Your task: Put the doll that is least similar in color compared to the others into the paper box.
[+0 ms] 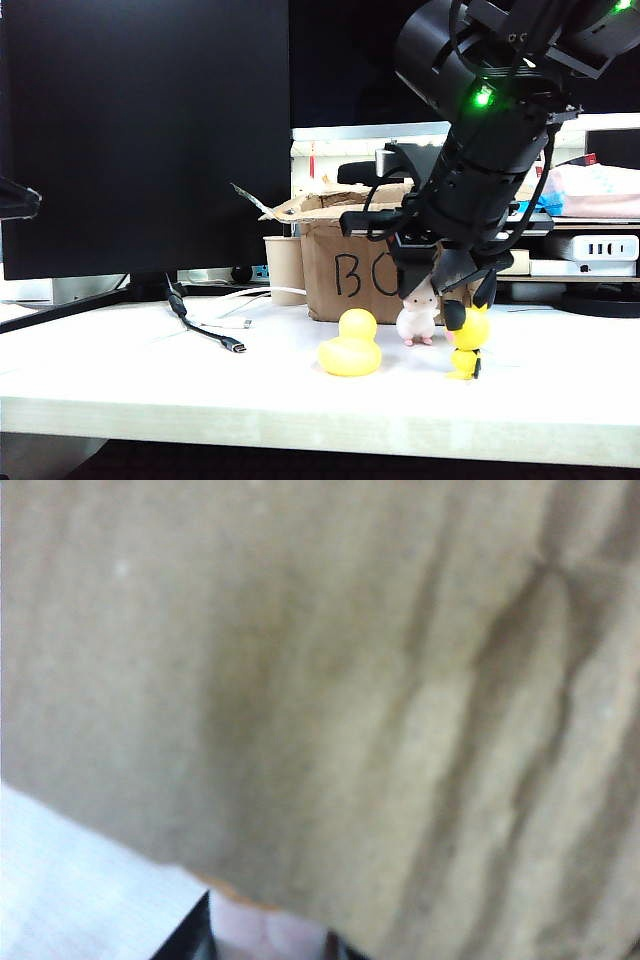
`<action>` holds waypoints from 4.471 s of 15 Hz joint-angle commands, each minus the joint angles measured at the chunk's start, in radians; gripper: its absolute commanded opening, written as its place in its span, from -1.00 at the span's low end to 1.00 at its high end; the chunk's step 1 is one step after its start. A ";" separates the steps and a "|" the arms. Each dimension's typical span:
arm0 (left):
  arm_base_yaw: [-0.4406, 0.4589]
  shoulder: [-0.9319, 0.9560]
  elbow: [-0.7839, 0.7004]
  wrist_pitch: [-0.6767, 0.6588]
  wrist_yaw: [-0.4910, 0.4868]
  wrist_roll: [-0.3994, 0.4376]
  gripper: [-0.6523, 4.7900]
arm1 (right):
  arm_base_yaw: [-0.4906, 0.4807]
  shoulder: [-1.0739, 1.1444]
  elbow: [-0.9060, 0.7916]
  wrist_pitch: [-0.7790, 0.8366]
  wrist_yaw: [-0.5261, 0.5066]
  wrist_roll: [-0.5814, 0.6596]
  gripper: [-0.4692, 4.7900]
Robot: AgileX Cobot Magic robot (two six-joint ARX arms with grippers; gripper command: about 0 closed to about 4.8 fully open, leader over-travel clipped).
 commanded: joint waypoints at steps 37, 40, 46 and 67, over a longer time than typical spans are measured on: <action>0.000 0.000 -0.002 -0.013 0.002 0.001 -0.78 | 0.008 -0.214 0.012 -0.146 -0.200 0.041 -0.51; 0.000 0.000 -0.002 -0.013 0.002 0.001 -0.78 | 0.008 -0.248 0.015 -0.145 -0.297 0.068 -0.51; 0.000 0.000 -0.002 -0.013 0.002 0.001 -0.78 | 0.008 -0.256 0.017 -0.122 -0.461 0.116 -0.51; 0.000 0.000 -0.002 -0.013 0.002 0.001 -0.78 | -0.248 -0.253 0.017 0.562 -0.599 0.299 -0.50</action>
